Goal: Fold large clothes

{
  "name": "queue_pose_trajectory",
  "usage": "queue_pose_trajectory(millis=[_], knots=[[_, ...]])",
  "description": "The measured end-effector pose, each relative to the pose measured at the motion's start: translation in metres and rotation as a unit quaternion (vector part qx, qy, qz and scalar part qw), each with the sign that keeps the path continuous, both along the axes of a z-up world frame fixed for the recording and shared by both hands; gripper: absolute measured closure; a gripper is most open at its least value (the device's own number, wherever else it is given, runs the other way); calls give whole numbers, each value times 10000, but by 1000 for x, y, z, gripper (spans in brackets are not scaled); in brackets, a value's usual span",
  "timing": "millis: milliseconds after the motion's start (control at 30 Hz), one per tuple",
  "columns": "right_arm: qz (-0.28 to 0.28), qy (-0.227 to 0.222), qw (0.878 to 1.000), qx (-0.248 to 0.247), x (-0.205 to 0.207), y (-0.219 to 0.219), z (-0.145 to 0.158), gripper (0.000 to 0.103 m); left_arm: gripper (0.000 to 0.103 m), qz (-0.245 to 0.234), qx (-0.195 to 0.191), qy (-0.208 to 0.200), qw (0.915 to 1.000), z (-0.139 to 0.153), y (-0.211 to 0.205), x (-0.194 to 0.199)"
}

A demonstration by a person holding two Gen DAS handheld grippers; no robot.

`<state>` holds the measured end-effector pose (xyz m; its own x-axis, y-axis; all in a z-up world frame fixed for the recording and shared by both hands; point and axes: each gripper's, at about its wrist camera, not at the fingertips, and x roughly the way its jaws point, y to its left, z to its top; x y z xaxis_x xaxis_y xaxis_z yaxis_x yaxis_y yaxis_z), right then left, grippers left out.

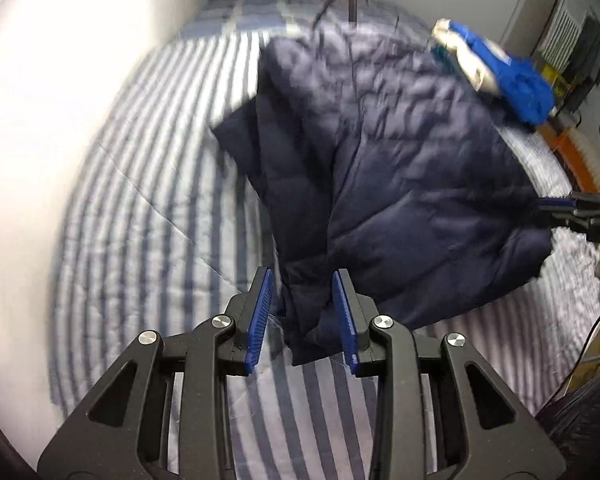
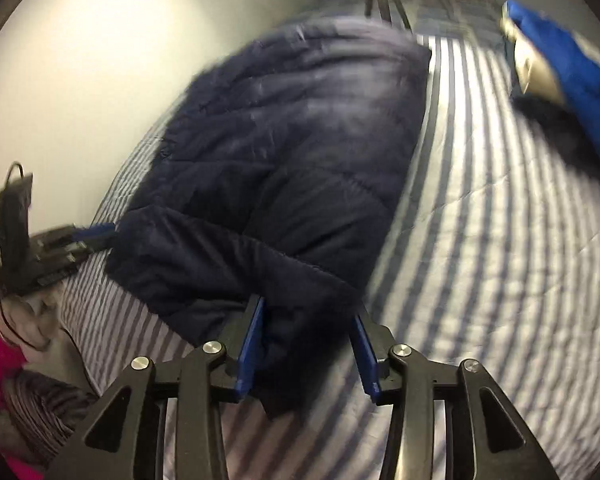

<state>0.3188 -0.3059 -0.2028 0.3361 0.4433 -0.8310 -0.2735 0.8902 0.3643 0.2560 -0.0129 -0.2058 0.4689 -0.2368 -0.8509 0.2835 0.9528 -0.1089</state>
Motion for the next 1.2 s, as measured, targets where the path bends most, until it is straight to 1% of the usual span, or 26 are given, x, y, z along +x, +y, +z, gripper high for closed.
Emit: queue_pose_trajectory(millis=[67,133,167,200,233,267,300,333,367,467,533,600,667,733,767,800,833,900,933,1000,1033,1100,1133,1167,1200], knots=[[119,-326,9993,110,-9,-11,20,51,72,70,-100,-174,9998,19,5,4],[83,-637,9979,105,-12,-21,35,51,72,72,-52,-426,9991,33,-2,17],[1,-851,9963,98,-7,-20,42,51,72,102,21,-596,9982,40,-6,27],[-135,-1091,9939,92,2,-23,51,51,72,121,43,-712,9974,43,-7,45],[-260,-1214,9922,57,16,-22,54,54,72,132,39,-811,9966,44,-5,52],[-387,-1383,9896,33,28,-21,59,61,72,159,58,-918,9956,46,-11,66],[-482,-1556,9866,-3,40,-20,62,64,72,189,78,-1024,9945,48,-19,80],[-522,-1638,9851,-46,44,-22,65,70,72,188,103,-1093,9938,48,-26,90],[-590,-1758,9826,-114,66,-17,68,71,72,183,126,-1133,9933,45,-33,103],[-716,-1938,9782,-199,113,-10,69,73,72,228,191,-1157,9928,31,-55,130],[-761,-1901,9787,-110,140,-3,66,73,72,303,302,-1175,9922,25,-61,144],[-752,-1737,9819,-28,175,8,57,73,72,425,297,-1103,9925,13,-63,157],[-799,-1544,9848,-12,205,18,39,73,72,589,325,-974,9930,-5,-60,172],[-719,-1310,9887,93,229,28,21,73,72,643,464,-870,9930,-23,-58,183],[-710,-1250,9896,20,236,34,12,73,72,639,557,-775,9934,-37,-55,189],[-697,-1218,9901,-80,238,40,5,73,68,617,582,-690,9940,-48,-53,192],[-605,-1134,9914,-263,245,51,-7,73,64,620,545,-623,9946,-60,-50,195],[-459,-1053,9923,-474,250,65,-23,72,63,662,393,-592,9953,-72,-44,196],[-446,-1023,9922,-549,252,70,-26,72,62,680,301,-563,9956,-73,-42,196],[-464,-1009,9916,-665,248,73,-23,73,61,704,168,-409,9965,-70,-35,200],[-497,-1018,9912,-688,246,71,-16,73,61,738,53,-350,9966,-64,-30,199],[-571,-1096,9909,-538,232,60,2,73,61,877,-237,-284,9955,-50,-11,195],[-591,-1172,9904,-438,225,53,12,70,60,920,-424,-255,9945,-42,-1,191],[-607,-1265,9895,-358,215,46,22,66,59,964,-640,-194,9931,-36,10,186],[-618,-1340,9886,-291,207,40,30,62,55,991,-823,-123,9916,-32,20,182]])
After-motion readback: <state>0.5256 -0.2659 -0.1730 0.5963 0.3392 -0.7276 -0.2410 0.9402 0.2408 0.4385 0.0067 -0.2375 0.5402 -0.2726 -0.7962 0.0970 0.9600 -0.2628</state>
